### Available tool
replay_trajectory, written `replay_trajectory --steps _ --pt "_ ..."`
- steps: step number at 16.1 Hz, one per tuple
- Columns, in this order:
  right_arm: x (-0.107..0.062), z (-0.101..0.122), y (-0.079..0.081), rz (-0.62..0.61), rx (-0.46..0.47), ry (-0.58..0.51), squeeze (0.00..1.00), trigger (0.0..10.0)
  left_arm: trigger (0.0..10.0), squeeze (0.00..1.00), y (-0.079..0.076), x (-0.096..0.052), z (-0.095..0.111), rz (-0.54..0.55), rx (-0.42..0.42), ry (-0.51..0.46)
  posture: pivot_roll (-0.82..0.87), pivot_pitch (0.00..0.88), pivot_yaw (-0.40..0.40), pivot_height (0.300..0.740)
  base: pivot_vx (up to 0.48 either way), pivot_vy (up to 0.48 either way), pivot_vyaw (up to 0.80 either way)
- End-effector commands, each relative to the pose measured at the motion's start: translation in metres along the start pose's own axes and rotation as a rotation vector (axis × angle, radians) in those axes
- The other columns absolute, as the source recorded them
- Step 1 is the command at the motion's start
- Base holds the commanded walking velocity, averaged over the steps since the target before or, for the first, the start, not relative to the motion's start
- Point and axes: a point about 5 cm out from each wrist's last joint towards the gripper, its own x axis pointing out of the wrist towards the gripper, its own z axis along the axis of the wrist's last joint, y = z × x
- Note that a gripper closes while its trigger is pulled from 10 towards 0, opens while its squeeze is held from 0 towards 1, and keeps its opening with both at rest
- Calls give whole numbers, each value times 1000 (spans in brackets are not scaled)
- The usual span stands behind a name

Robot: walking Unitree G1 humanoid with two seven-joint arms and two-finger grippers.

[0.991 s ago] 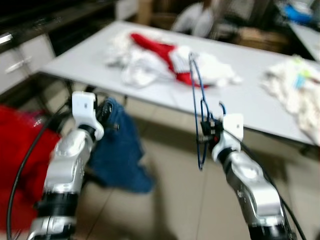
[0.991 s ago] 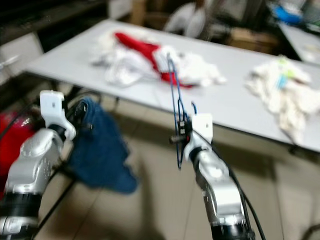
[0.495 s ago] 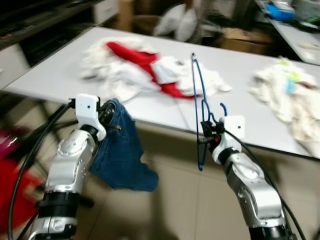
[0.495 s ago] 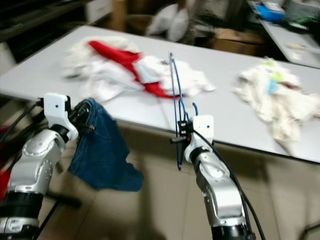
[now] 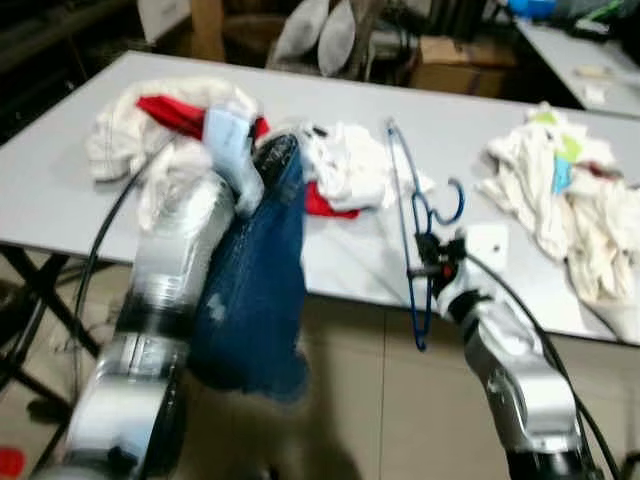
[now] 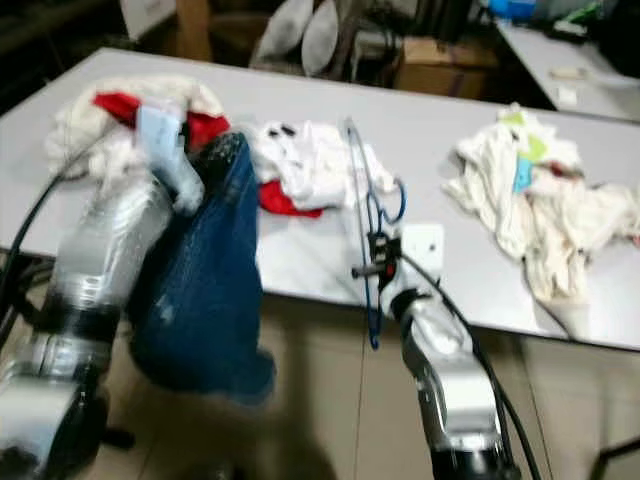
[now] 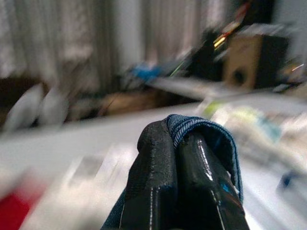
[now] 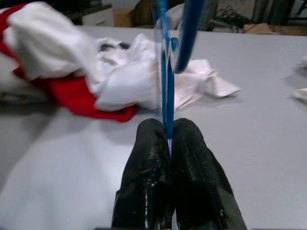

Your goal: Hang hanger

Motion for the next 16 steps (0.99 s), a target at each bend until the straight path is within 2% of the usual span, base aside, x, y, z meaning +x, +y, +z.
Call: replay_trajectory --steps 1,2,3,4,5,6,8,10,11,12,13,14,15,16 --pt "-3 1 -12 -52 -2 -9 0 10000 10000 0 -5 33 71 -85 47 -232 16 0 -28 740 401 0 0" --pt "-3 2 -13 -53 -2 -11 0 10000 10000 0 9 44 110 -35 30 -328 15 0 -27 740 398 0 0" --pt "-3 2 -13 -53 -3 -12 0 10000 10000 0 14 46 123 -3 14 -361 14 0 -26 740 398 0 0" --pt "-3 2 -13 -56 -3 -15 0 10000 10000 0 30 46 149 89 -20 -426 9 0 -21 740 390 0 0" --pt "-3 3 -14 -65 -3 -22 0 10000 10000 0 46 41 165 212 8 -447 3 0 -15 740 349 0 0" --pt "-4 4 -16 -72 -2 -28 0 10000 10000 0 54 39 163 281 69 -405 0 0 -11 740 337 0 0" --pt "-5 4 -17 -79 0 -32 0 10000 10000 0 62 37 132 322 187 -257 -2 0 -9 740 306 0 0" --pt "-6 3 -16 -79 1 -31 0 10000 10000 0 68 29 78 323 306 -38 -3 0 -6 740 259 0 0" --pt "-7 3 -15 -74 2 -29 0 10000 10000 0 72 18 44 295 329 79 -3 0 -7 740 0 0 0" --pt "-8 1 -13 -69 4 -25 0 10000 10000 0 81 -1 14 290 360 195 3 0 -13 740 0 0 0" --pt "-9 0 -13 -65 4 -20 0 10000 10000 0 90 -17 2 299 395 260 7 0 -20 740 0 0 0" --pt "-9 0 -13 -63 4 -18 0 10000 10000 0 94 -23 0 306 405 274 13 0 -25 740 0 0 0" --pt "-9 -1 -12 -57 7 -15 0 10000 10000 0 106 -37 3 330 418 289 24 0 -34 740 0 0 0" --pt "-8 -1 -11 -52 9 -12 0 10000 10000 0 112 -46 3 338 414 305 24 0 -34 740 0 0 0"
